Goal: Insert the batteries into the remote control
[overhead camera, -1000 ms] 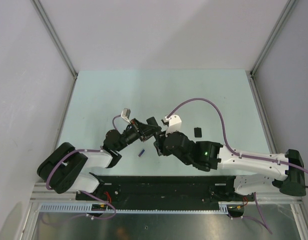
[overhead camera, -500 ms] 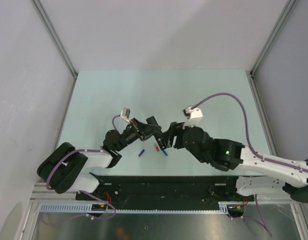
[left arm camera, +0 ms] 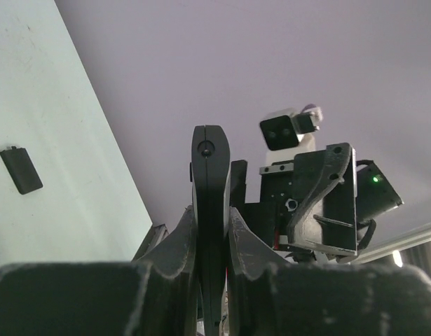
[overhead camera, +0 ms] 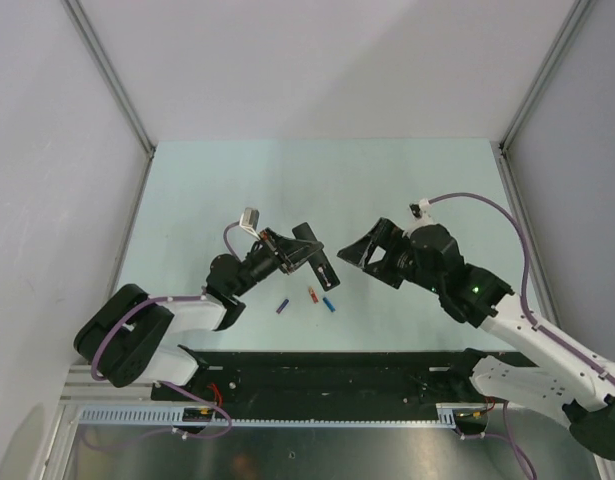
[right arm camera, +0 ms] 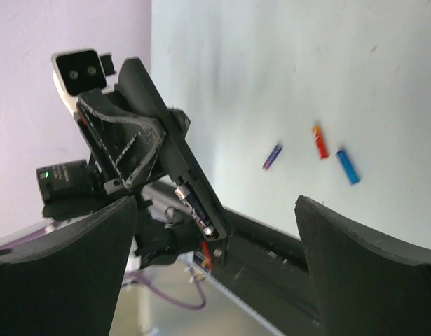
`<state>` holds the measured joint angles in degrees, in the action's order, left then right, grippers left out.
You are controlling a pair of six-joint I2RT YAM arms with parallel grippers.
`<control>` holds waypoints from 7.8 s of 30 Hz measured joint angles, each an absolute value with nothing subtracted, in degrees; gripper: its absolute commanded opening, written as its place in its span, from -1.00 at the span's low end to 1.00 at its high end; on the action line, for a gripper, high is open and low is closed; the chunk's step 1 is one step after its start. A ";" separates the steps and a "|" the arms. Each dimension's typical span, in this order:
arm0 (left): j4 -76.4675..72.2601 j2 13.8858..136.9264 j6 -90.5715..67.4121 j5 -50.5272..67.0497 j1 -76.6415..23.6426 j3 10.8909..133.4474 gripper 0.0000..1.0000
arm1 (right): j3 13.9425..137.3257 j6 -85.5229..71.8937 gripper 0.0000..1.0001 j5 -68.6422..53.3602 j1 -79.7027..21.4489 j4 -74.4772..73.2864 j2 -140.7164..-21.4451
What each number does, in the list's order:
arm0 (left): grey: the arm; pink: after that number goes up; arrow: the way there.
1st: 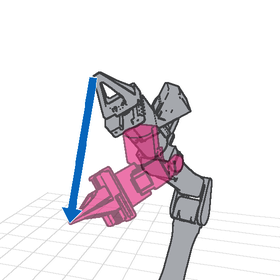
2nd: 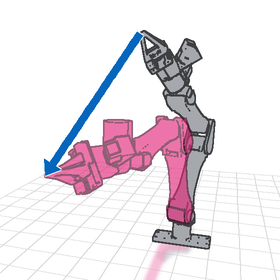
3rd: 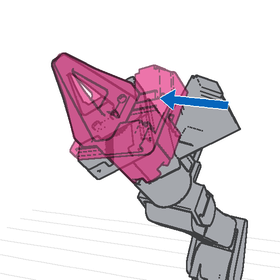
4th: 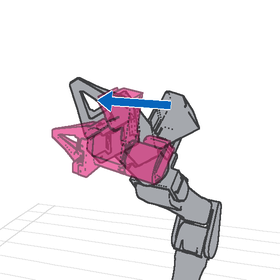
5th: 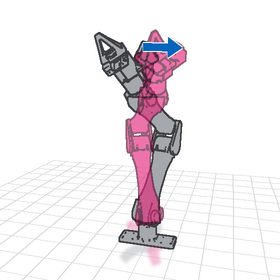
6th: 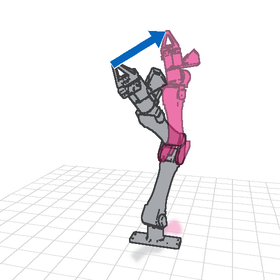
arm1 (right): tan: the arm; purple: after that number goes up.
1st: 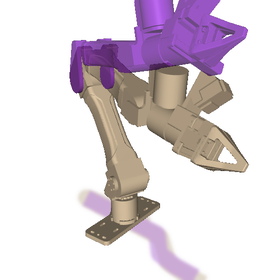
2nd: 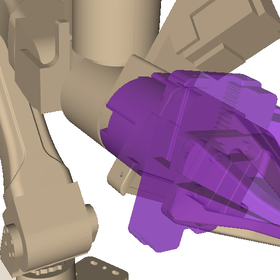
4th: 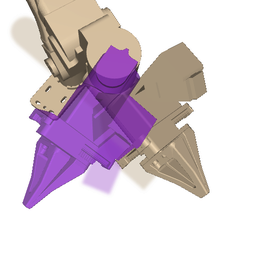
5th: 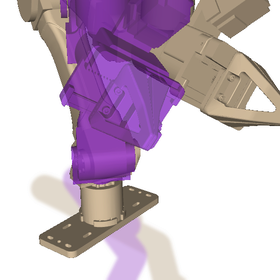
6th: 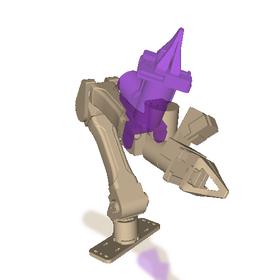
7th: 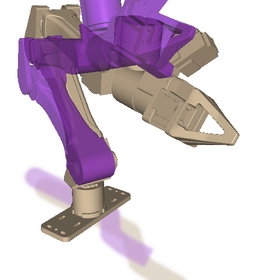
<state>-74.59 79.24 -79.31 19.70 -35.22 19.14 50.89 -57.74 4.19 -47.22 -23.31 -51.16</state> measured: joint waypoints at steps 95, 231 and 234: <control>-72.90 79.79 -78.11 21.26 -34.11 19.64 -0.99 | 41.01 -72.01 -0.04 -15.70 -45.10 -0.14 -64.03; -51.22 36.95 -78.24 38.63 -18.87 2.98 -1.00 | 51.62 -4.23 -1.00 6.61 -56.23 -16.36 -94.17; -51.22 36.91 -78.24 38.98 -19.20 2.98 -1.00 | 52.03 -4.21 -1.00 6.22 -54.72 -17.87 -94.17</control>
<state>-51.22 36.91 -78.24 38.98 -19.20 2.98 52.03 -4.21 6.22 -54.72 -17.87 -94.17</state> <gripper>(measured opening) 0.177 0.033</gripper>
